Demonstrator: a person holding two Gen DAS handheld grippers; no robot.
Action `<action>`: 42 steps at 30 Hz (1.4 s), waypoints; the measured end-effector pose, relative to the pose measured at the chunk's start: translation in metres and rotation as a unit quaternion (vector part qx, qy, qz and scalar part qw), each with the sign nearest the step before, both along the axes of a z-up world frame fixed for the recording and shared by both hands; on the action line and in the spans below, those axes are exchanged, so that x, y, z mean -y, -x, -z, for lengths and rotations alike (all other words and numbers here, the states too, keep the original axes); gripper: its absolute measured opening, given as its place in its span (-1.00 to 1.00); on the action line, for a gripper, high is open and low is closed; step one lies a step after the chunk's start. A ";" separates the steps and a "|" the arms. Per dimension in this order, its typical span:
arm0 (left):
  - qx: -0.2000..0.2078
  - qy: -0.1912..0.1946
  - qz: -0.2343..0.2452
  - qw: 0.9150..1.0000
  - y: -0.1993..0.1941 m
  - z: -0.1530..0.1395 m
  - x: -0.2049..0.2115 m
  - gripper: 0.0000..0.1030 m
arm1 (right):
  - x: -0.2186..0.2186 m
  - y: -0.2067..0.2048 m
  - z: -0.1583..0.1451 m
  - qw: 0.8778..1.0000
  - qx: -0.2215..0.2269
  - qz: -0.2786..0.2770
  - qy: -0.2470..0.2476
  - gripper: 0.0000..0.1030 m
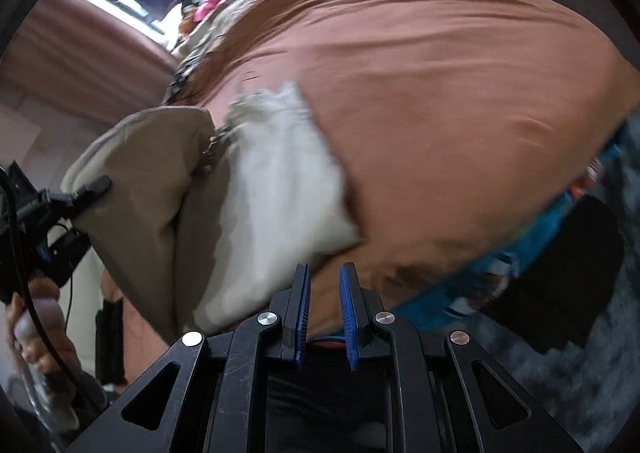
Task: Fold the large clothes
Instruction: 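Lay the lifted edge over the garment body and open both tools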
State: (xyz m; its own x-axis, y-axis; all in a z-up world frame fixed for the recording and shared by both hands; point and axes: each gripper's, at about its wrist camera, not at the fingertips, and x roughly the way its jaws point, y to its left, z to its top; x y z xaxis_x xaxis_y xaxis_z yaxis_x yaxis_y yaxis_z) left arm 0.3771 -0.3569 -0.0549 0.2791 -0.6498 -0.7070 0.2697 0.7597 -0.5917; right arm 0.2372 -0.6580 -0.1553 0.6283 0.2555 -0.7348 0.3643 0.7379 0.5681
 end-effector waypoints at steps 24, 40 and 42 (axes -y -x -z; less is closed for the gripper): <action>0.035 -0.024 0.033 0.999 0.014 -0.008 -0.105 0.64 | -0.056 -0.071 -0.023 0.993 0.019 -0.097 0.063 0.18; -0.053 -0.108 -0.040 0.992 -0.004 0.085 -0.181 0.15 | -0.052 -0.095 -0.006 0.993 0.042 -0.097 0.052 -0.79; -0.060 -0.112 -0.040 0.991 -0.005 0.092 -0.179 0.15 | -0.054 -0.085 -0.020 0.991 0.058 -0.097 0.067 -0.80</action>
State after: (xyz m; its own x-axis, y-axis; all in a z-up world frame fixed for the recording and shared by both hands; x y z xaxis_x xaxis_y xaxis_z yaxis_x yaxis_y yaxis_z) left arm 0.3826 -0.1782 -0.1472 0.2288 -0.4523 -0.8620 0.1419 0.8916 -0.4301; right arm 0.3222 -0.6042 -0.1358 0.6596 0.2852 -0.6954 0.1456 0.8592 0.4905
